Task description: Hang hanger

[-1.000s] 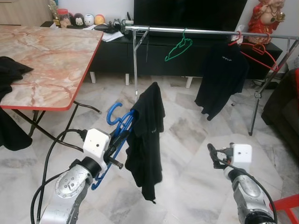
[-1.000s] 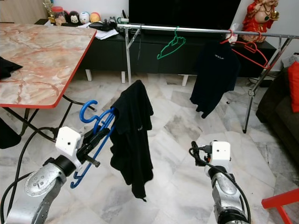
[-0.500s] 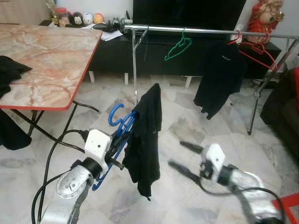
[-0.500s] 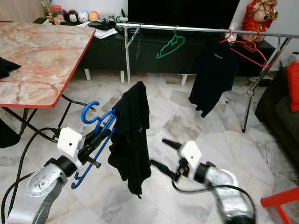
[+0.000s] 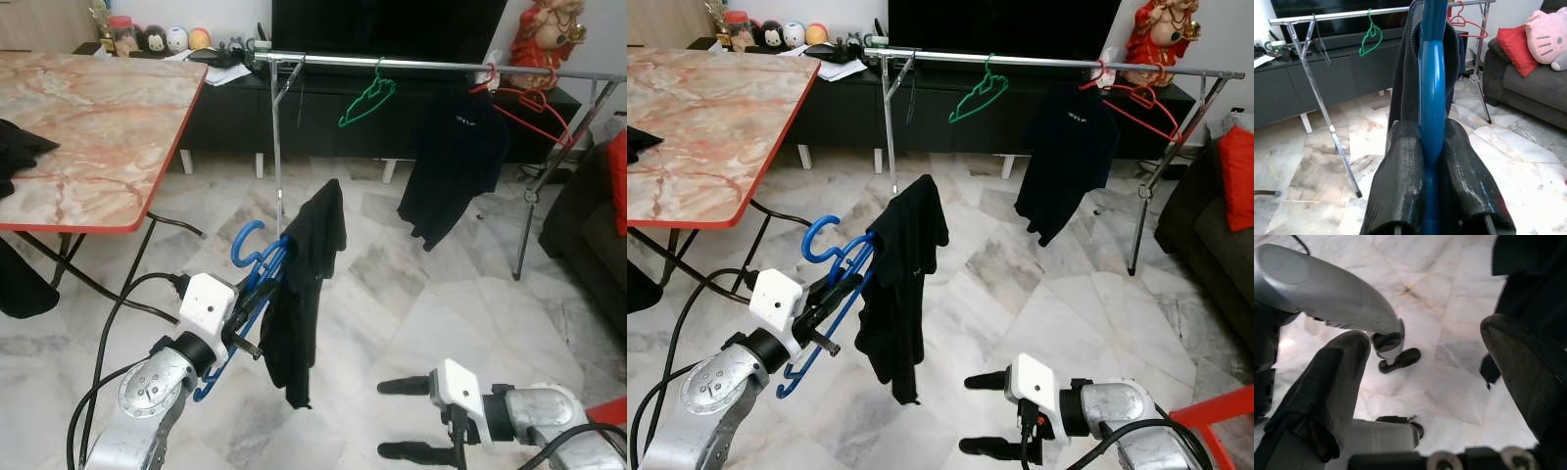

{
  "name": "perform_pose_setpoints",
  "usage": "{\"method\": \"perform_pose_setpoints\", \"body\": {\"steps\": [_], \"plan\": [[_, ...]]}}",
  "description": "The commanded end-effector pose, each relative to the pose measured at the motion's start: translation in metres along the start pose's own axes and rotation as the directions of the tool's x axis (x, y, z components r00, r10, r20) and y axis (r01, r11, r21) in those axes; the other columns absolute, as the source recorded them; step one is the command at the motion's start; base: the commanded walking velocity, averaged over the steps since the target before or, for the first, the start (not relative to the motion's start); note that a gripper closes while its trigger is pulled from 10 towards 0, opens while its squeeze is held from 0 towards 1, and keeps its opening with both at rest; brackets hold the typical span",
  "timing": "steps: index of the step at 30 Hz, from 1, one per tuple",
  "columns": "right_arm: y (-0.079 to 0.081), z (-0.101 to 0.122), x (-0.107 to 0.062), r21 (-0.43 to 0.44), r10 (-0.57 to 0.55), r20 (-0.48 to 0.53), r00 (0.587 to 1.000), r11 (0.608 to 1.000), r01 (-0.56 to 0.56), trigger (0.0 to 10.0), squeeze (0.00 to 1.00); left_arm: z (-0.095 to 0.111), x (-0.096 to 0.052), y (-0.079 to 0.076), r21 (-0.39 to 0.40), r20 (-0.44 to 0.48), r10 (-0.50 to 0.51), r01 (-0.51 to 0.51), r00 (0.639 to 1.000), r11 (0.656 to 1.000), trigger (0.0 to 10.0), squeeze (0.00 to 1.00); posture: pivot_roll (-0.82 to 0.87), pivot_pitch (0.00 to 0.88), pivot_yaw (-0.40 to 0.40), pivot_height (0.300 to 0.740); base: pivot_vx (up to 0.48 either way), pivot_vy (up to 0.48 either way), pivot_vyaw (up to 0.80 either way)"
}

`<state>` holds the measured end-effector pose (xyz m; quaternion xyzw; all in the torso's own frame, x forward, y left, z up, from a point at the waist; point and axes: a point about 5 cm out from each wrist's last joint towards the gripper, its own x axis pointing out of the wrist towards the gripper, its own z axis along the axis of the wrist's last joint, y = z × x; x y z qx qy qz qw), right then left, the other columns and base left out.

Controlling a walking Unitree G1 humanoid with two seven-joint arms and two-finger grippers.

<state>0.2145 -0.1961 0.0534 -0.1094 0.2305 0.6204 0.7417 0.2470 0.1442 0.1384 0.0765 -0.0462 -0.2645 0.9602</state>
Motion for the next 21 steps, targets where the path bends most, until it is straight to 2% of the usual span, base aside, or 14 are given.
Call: {"method": "perform_pose_setpoints", "body": {"steps": [1,6,9,14,18,21], "plan": [[0.001,0.002,-0.002,-0.003,0.023,-0.001,1.000,1.000,-0.023,0.0,0.00,0.008,0.005,-0.002,0.032,0.039,-0.024,0.022,0.999,0.999,10.0,0.00,0.05,0.013,-0.099,0.740,0.000,0.000,0.00],[0.010,0.003,0.003,0.016,0.108,-0.007,0.994,0.994,-0.108,0.0,0.00,0.009,0.005,-0.002,0.036,0.039,-0.025,0.024,0.999,0.999,10.0,0.00,0.05,0.016,-0.101,0.740,0.000,0.000,0.00],[0.016,-0.003,0.004,0.032,0.157,-0.065,0.985,0.987,-0.155,0.0,0.00,0.009,0.005,-0.003,0.037,0.040,-0.026,0.024,0.999,0.999,10.0,0.00,0.05,0.018,-0.105,0.740,0.000,0.000,0.00],[0.021,-0.003,0.005,0.047,0.195,-0.059,0.979,0.980,-0.192,0.0,0.00,0.010,0.005,-0.003,0.037,0.042,-0.022,0.021,0.999,0.999,10.0,0.00,0.05,0.017,-0.108,0.740,0.000,0.000,0.00],[0.023,-0.003,0.005,0.056,0.204,-0.060,0.977,0.978,-0.201,0.0,0.00,0.010,0.005,-0.004,0.036,0.043,-0.021,0.020,0.999,0.999,10.0,0.00,0.05,0.018,-0.113,0.740,0.000,0.000,0.00],[0.017,-0.003,0.010,0.033,0.137,-0.053,0.989,0.990,-0.135,0.0,0.00,0.009,0.004,-0.004,0.035,0.043,-0.016,0.015,0.999,0.999,10.0,0.00,0.05,0.019,-0.115,0.740,0.000,0.000,0.00]]}}
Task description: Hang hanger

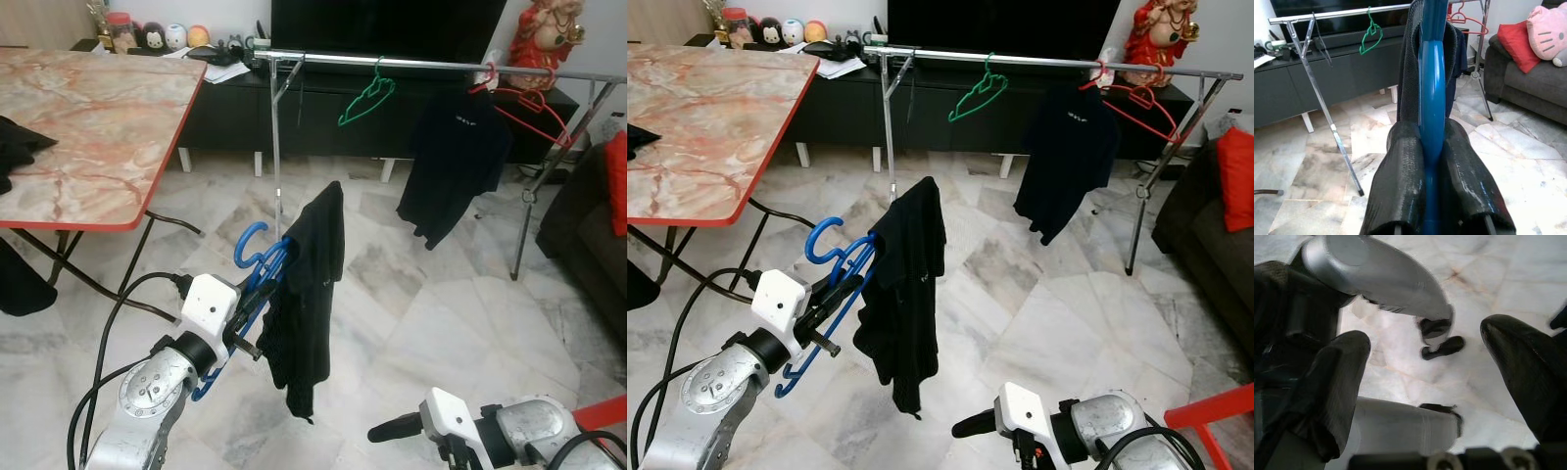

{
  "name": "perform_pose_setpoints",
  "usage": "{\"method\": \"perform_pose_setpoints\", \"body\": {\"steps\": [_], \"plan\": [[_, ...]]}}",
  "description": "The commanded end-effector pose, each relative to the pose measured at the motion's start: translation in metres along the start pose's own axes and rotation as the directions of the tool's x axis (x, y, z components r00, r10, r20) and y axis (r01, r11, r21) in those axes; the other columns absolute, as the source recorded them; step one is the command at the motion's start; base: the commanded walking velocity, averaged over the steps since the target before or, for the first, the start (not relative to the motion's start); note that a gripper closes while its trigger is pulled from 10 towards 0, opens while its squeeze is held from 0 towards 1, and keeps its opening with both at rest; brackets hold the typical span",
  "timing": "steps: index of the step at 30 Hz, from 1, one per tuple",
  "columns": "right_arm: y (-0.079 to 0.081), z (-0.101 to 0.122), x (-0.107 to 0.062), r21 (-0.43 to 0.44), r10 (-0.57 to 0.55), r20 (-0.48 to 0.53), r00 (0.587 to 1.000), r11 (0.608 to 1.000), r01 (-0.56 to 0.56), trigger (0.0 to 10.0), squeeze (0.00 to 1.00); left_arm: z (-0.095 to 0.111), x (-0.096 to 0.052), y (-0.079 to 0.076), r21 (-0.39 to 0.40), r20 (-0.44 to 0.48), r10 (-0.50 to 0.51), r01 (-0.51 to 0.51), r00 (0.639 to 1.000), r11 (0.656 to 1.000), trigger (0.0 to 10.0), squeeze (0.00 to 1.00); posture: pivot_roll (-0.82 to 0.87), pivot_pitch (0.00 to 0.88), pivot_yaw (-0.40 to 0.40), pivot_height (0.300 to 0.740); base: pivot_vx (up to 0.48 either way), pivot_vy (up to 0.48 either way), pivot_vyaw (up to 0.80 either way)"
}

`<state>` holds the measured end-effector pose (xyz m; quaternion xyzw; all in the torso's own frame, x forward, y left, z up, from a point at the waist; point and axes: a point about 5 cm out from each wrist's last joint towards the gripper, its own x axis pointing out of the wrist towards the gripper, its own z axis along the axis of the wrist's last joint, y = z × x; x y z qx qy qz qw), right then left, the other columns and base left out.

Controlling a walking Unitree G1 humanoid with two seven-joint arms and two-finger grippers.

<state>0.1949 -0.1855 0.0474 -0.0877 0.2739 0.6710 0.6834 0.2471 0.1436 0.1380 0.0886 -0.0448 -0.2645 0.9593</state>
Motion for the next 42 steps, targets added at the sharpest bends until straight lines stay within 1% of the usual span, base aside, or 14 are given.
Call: {"method": "perform_pose_setpoints", "body": {"steps": [1,2,3,7,9,13,15,17,21,29,30,31,32,42], "plan": [[-0.005,0.002,0.000,-0.032,-0.057,-0.003,0.998,0.998,0.057,0.0,0.00,0.010,0.003,-0.003,0.013,0.052,-0.013,0.012,0.999,1.000,10.0,0.00,0.05,0.019,-0.115,0.740,0.000,0.000,0.00],[-0.013,0.001,0.000,-0.040,-0.133,-0.005,0.991,0.990,0.133,1.0,0.00,0.010,0.003,-0.003,0.013,0.052,-0.010,0.009,0.999,1.000,10.0,0.00,0.05,0.019,-0.116,0.740,0.000,0.000,0.00],[-0.029,-0.002,-0.001,-0.039,-0.306,0.013,0.952,0.951,0.306,10.0,0.00,0.009,0.003,-0.003,0.013,0.052,-0.003,0.003,0.999,1.000,10.0,0.00,0.05,0.018,-0.117,0.740,0.000,0.000,0.00],[-0.050,-0.006,-0.008,0.030,-0.540,0.045,0.841,0.842,0.539,10.0,0.00,0.009,0.003,-0.002,0.012,0.052,0.007,-0.008,0.999,1.000,10.0,0.00,0.06,0.017,-0.117,0.740,0.000,0.000,0.00],[-0.066,-0.023,-0.018,0.212,-0.775,0.025,0.631,0.621,0.755,10.0,0.00,0.009,0.003,-0.001,0.010,0.053,0.021,-0.021,0.998,1.000,10.0,0.00,0.06,0.015,-0.116,0.740,0.000,0.000,0.00],[-0.066,-0.052,-0.019,0.476,-0.908,-0.045,0.417,0.348,0.808,10.0,0.00,0.008,0.003,0.001,0.010,0.052,0.038,-0.038,0.998,0.999,10.0,0.00,0.06,0.012,-0.115,0.740,0.000,0.000,0.00],[-0.064,-0.058,-0.018,0.512,-0.922,-0.077,0.378,0.289,0.809,10.0,0.00,0.008,0.003,0.001,0.011,0.052,0.043,-0.044,0.998,0.999,10.0,0.00,0.07,0.010,-0.112,0.740,0.000,0.000,0.00],[-0.052,-0.088,-0.009,0.634,-0.937,-0.246,0.249,0.039,0.773,10.0,0.00,0.008,0.002,0.004,0.009,0.053,0.065,-0.065,0.996,0.998,10.0,0.00,0.07,0.005,-0.106,0.740,0.000,0.000,0.00],[-0.029,-0.118,0.010,0.673,-0.876,-0.442,0.193,-0.182,0.717,10.0,0.00,0.009,0.003,0.007,0.010,0.055,0.076,-0.077,0.996,0.997,10.0,0.00,0.07,0.004,-0.099,0.740,0.000,0.000,0.00],[0.002,-0.142,0.039,0.601,-0.752,-0.602,0.268,-0.205,0.773,10.0,0.00,0.011,0.004,0.008,0.014,0.061,0.084,-0.085,0.995,0.996,10.0,0.00,0.08,0.004,-0.094,0.740,0.000,0.000,0.00],[0.004,-0.143,0.042,0.606,-0.745,-0.618,0.250,-0.249,0.755,10.0,0.51,0.012,0.004,0.008,0.014,0.063,0.086,-0.087,0.994,0.996,10.0,0.00,0.09,0.005,-0.093,0.740,0.000,0.000,0.00],[0.004,-0.143,0.042,0.611,-0.745,-0.621,0.244,-0.265,0.746,10.0,0.51,0.012,0.004,0.008,0.014,0.064,0.087,-0.088,0.994,0.996,10.0,0.00,0.09,0.005,-0.093,0.740,0.000,0.000,0.00],[0.004,-0.142,0.043,0.616,-0.749,-0.616,0.245,-0.264,0.743,10.0,1.00,0.012,0.004,0.008,0.014,0.064,0.088,-0.089,0.994,0.996,10.0,0.00,0.08,0.007,-0.091,0.740,0.000,0.000,0.00],[-0.004,-0.135,0.044,0.589,-0.766,-0.598,0.237,-0.220,0.778,10.0,1.00,0.012,0.004,0.007,0.009,0.063,0.086,-0.087,0.994,0.996,10.0,0.00,0.08,0.012,-0.091,0.740,0.000,0.000,0.00]]}}
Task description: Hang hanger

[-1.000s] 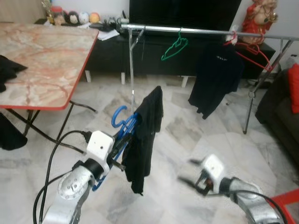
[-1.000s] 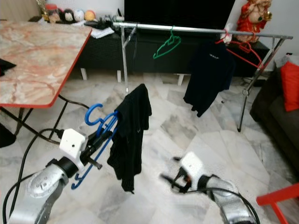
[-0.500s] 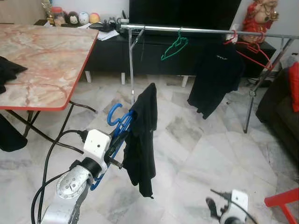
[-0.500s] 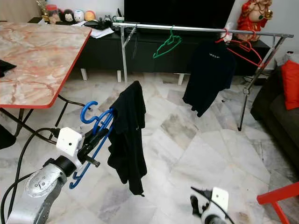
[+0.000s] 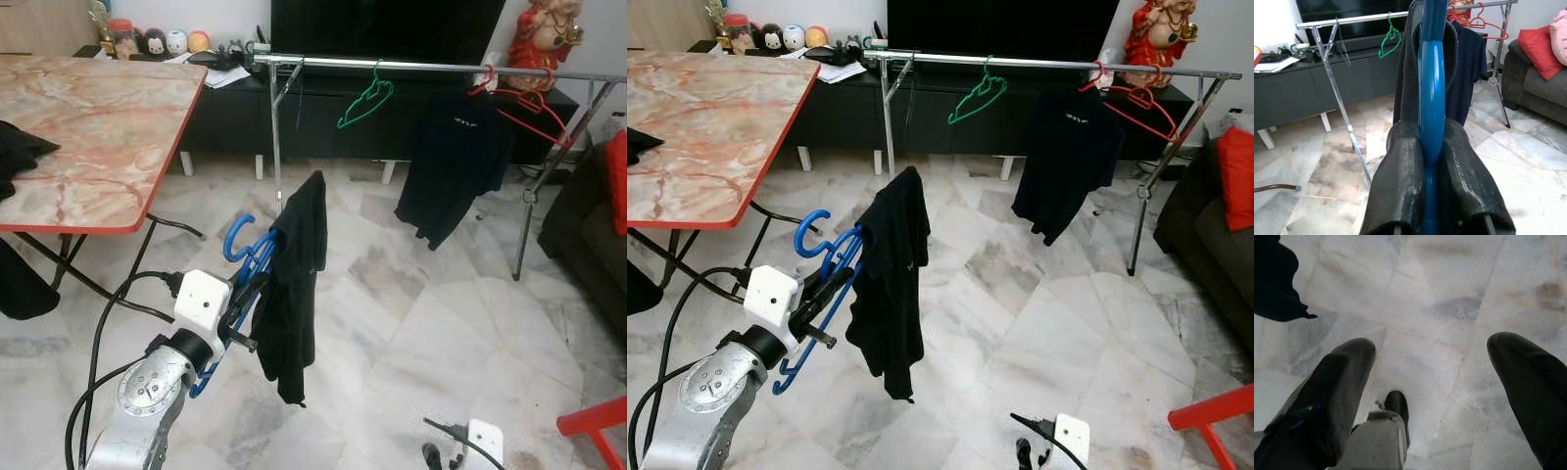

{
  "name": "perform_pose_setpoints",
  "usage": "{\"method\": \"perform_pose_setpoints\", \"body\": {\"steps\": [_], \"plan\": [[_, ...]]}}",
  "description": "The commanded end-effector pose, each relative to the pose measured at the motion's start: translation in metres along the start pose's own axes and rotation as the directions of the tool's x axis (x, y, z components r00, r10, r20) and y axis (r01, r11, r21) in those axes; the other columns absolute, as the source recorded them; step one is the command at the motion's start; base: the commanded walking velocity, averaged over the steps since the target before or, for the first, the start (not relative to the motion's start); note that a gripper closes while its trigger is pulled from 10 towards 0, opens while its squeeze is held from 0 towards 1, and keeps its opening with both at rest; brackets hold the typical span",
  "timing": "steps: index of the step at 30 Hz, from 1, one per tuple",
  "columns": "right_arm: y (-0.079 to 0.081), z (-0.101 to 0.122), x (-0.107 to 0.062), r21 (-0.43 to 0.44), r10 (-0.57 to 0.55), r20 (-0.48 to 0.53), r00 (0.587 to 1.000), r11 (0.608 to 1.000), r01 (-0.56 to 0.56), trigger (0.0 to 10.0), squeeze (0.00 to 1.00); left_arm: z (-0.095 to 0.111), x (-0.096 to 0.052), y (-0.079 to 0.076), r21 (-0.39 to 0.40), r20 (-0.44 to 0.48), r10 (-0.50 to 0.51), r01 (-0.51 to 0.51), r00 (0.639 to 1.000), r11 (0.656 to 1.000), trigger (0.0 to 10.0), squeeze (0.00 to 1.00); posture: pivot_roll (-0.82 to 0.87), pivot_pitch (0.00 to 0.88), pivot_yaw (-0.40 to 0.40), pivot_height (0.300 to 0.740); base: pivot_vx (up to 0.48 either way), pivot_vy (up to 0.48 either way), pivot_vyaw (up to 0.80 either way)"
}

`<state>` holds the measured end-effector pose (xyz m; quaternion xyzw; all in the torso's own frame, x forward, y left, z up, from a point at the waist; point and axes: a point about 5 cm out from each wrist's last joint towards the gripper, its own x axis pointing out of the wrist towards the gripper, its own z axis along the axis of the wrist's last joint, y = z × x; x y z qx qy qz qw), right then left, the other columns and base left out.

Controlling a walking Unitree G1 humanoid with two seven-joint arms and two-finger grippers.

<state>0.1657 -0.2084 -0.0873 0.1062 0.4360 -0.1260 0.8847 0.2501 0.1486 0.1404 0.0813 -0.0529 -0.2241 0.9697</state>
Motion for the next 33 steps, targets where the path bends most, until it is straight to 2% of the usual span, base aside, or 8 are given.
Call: {"method": "perform_pose_setpoints", "body": {"steps": [1,4,5,6,7,13,14,33], "plan": [[-0.006,-0.002,-0.001,-0.011,-0.025,-0.010,1.000,1.000,0.024,10.0,1.00,0.011,0.004,0.000,0.018,0.052,0.001,-0.002,0.999,1.000,10.0,0.00,0.08,0.012,-0.092,0.740,0.000,0.000,0.00],[-0.005,-0.004,-0.001,-0.012,-0.008,-0.023,1.000,1.000,0.008,10.0,1.00,0.011,0.004,0.000,0.017,0.050,0.002,-0.003,0.999,1.000,10.0,0.00,0.08,0.012,-0.092,0.740,0.000,0.000,0.00],[-0.005,-0.004,-0.001,-0.035,-0.003,-0.024,1.000,0.999,0.002,3.6,0.00,0.010,0.004,0.000,0.017,0.050,0.002,-0.003,0.999,1.000,10.0,0.00,0.08,0.014,-0.092,0.740,0.000,0.000,0.00],[-0.005,-0.003,-0.001,-0.044,-0.004,-0.023,1.000,0.999,0.003,3.6,0.00,0.010,0.004,0.000,0.017,0.050,0.002,-0.003,0.999,1.000,10.0,0.00,0.08,0.014,-0.092,0.740,0.000,0.000,0.00],[-0.003,-0.003,-0.001,-0.037,0.014,-0.016,1.000,0.999,-0.015,0.0,0.00,0.011,0.004,0.000,0.017,0.050,0.002,-0.003,0.999,1.000,10.0,0.00,0.08,0.014,-0.091,0.740,0.000,0.000,0.00],[0.000,-0.006,-0.001,-0.044,0.020,-0.023,1.000,0.999,-0.021,0.3,0.00,0.011,0.004,-0.001,0.015,0.051,0.002,-0.003,0.999,1.000,10.0,0.00,0.08,0.012,-0.092,0.740,0.000,0.000,0.00],[0.001,-0.007,-0.001,-0.063,0.024,-0.033,0.999,0.998,-0.026,10.0,0.00,0.011,0.004,-0.001,0.014,0.051,0.003,-0.004,0.999,1.000,10.0,0.00,0.08,0.012,-0.092,0.740,0.000,0.000,0.00],[0.005,-0.004,0.000,-0.128,0.026,-0.020,0.999,0.991,-0.029,10.0,0.00,-0.032,-0.042,0.039,0.120,-0.029,0.344,-0.339,0.938,0.933,10.0,0.00,0.09,0.018,-0.118,0.740,0.000,0.000,0.00]]}}
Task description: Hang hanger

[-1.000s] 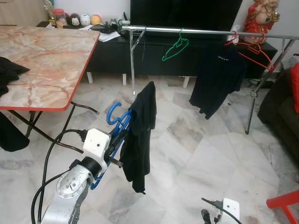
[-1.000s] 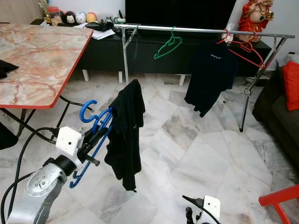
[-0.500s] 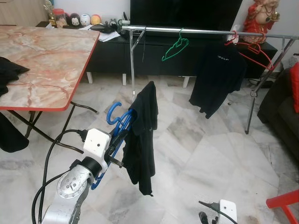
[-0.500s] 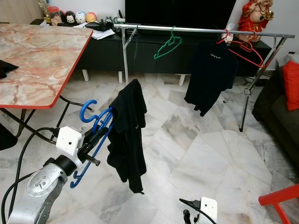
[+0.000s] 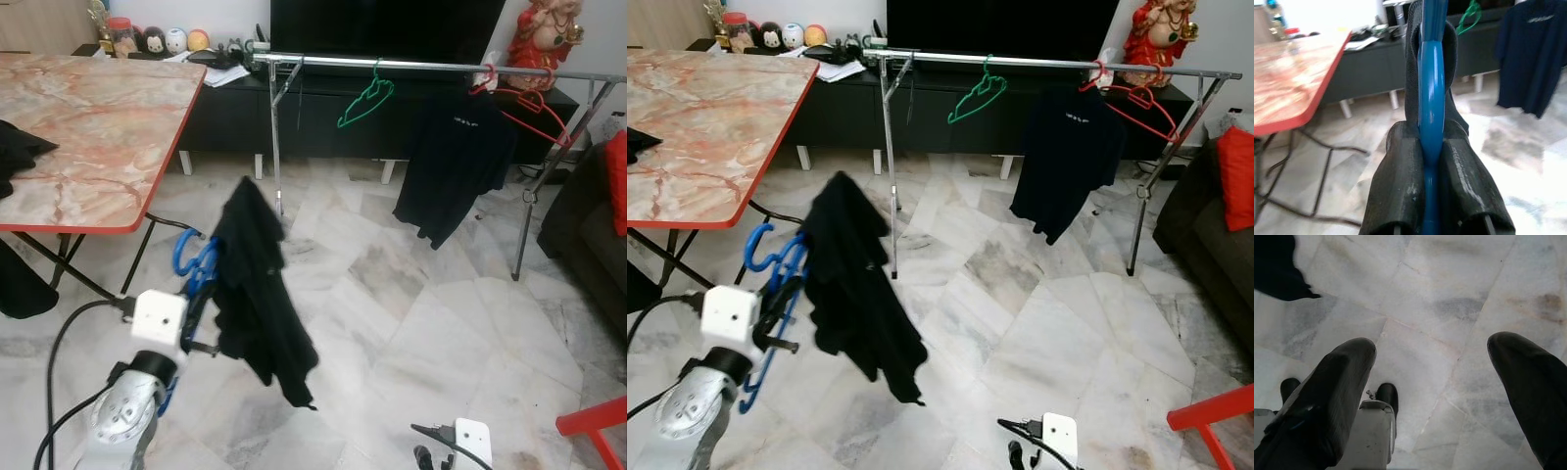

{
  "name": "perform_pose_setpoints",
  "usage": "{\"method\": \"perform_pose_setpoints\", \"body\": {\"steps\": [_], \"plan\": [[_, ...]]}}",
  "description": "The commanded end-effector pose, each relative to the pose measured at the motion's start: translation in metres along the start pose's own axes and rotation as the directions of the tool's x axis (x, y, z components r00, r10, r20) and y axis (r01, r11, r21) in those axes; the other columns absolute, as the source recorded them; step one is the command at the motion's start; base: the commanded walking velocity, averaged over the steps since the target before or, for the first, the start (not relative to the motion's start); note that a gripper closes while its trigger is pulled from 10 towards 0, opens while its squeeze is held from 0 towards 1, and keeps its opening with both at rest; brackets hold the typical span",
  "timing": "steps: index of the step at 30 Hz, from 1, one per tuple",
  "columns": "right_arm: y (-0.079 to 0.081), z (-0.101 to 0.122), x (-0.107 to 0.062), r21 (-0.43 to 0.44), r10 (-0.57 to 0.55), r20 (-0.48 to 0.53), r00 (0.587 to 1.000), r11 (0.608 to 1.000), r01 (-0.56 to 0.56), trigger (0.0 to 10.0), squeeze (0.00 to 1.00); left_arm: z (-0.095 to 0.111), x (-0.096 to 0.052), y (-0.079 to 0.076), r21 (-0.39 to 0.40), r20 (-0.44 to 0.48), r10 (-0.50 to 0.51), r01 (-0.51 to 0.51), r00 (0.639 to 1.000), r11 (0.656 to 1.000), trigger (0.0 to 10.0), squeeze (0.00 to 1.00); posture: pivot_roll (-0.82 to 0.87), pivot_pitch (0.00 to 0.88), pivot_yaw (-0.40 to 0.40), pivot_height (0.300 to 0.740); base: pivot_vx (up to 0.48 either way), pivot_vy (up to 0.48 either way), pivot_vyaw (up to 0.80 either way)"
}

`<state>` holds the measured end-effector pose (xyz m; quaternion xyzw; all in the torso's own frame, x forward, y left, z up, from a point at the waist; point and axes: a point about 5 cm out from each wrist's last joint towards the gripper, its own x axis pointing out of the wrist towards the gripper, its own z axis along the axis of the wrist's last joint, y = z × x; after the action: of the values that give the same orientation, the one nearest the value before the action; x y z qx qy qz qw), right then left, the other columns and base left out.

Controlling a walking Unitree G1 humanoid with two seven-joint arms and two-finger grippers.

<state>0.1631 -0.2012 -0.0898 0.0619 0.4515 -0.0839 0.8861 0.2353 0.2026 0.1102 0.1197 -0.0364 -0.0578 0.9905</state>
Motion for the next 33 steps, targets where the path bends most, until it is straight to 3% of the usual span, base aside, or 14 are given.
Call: {"method": "perform_pose_setpoints", "body": {"steps": [1,5,9,11,15,20,33], "plan": [[-0.001,0.003,0.000,-0.011,-0.003,0.012,1.000,1.000,0.003,10.0,0.00,-0.011,-0.010,0.006,0.037,-0.001,0.042,-0.042,0.999,0.998,10.0,0.00,0.09,0.020,-0.127,0.740,0.000,0.000,0.00],[0.005,0.008,0.001,-0.023,0.004,0.045,0.999,1.000,-0.003,10.0,0.00,-0.035,-0.025,0.002,0.072,-0.073,0.015,-0.010,0.997,0.997,10.0,0.00,0.09,0.022,-0.133,0.740,0.000,0.000,0.00],[0.007,0.012,0.002,-0.034,0.005,0.063,0.998,0.999,-0.003,10.0,0.00,-0.047,-0.033,0.001,0.022,-0.110,0.018,-0.016,0.994,1.000,10.0,0.00,0.09,0.022,-0.138,0.740,0.000,0.000,0.00],[0.007,0.012,0.002,-0.042,0.003,0.065,0.998,0.999,-0.001,10.0,0.00,-0.053,-0.038,0.007,0.066,-0.132,0.030,-0.021,0.991,0.998,10.0,0.00,0.09,0.022,-0.147,0.740,0.000,0.000,0.00],[0.003,0.012,0.002,-0.057,0.006,0.058,0.998,0.998,-0.003,10.0,0.00,-0.069,-0.048,0.016,0.060,-0.191,0.087,-0.077,0.978,0.995,10.0,0.00,0.10,0.024,-0.159,0.740,0.000,0.000,0.00],[0.001,0.016,0.002,-0.056,0.008,0.072,0.997,0.998,-0.004,10.0,0.00,-0.086,-0.059,0.006,0.037,-0.242,0.097,-0.091,0.965,0.995,10.0,0.00,0.09,0.025,-0.163,0.740,0.000,0.000,0.00],[0.004,0.013,0.002,-0.047,0.024,0.069,0.997,0.999,-0.021,10.0,0.00,-0.084,-0.053,0.005,0.035,-0.184,0.064,-0.058,0.981,0.998,10.0,0.00,0.11,0.024,-0.146,0.740,0.000,0.000,0.00]]}}
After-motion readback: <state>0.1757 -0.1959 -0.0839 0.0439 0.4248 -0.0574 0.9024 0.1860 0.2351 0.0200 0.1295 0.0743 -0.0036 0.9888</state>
